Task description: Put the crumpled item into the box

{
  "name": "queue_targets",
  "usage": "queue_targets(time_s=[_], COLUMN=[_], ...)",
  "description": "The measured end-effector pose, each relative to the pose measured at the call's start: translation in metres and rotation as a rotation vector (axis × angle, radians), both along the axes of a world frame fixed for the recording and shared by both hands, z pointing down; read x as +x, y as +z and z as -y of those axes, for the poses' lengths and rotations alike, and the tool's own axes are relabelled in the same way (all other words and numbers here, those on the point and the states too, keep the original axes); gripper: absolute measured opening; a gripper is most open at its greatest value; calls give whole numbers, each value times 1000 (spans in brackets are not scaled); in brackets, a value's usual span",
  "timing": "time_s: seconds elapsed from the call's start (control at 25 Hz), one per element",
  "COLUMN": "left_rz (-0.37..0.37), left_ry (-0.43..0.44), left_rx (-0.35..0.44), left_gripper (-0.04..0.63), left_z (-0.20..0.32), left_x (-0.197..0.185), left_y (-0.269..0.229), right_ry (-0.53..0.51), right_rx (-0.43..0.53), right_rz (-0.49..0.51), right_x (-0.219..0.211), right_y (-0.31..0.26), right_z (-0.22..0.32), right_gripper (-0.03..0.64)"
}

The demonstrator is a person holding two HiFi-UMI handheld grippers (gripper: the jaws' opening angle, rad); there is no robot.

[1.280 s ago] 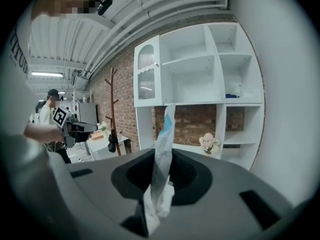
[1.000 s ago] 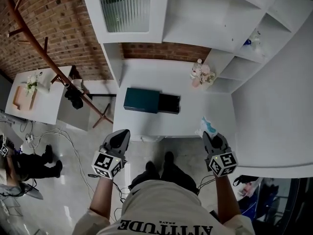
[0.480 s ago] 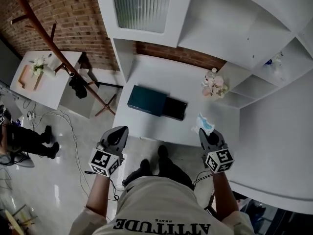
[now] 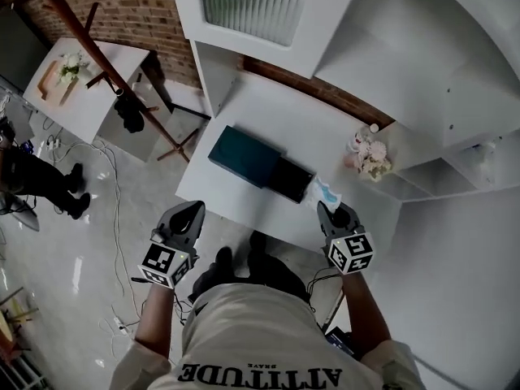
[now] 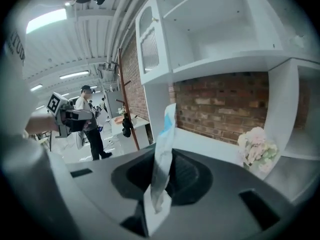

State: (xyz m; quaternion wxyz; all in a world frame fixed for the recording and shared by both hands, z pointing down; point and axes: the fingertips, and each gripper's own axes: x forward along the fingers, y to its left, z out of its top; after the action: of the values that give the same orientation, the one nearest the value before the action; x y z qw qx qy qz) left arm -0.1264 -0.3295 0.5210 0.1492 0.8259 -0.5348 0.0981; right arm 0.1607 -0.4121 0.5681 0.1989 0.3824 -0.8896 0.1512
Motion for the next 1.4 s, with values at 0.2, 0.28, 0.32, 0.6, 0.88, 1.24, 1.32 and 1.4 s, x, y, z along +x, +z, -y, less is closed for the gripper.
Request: queue_targets(time_s=[0.2, 0.28, 0.32, 0.6, 0.88, 1.24, 1.32, 1.4], left_rz=[-9, -9, -8, -6, -39, -53, -56, -58], left_ry=[-52, -70, -79, -142, -203, -263, -276, -287], left_rx=[-31, -45, -52, -96, -160, -194, -199, -207], left_gripper=[25, 25, 25, 26, 26, 26, 26, 26], left_z=[4, 3, 1, -7, -10, -14, -17, -20], left_x=[11, 15, 16, 16, 12, -7, -11, -13], left_y=[15, 21, 23, 39, 59, 71, 74, 76], right_ry=[-76, -106, -122, -244, -379, -567, -589, -606], right_rx=[-38, -67, -82, -124, -182, -76, -39, 0], right_rz=[-90, -125, -140, -274, -452, -762, -828, -883], right_x=[-5, -7, -9, -30, -46, -62, -62, -64], right_y=[51, 74, 85, 151, 219, 261, 268, 275], right_z=[29, 38, 42, 66, 80, 96, 99, 101], right_gripper=[75, 75, 75, 75, 77, 77, 77, 75])
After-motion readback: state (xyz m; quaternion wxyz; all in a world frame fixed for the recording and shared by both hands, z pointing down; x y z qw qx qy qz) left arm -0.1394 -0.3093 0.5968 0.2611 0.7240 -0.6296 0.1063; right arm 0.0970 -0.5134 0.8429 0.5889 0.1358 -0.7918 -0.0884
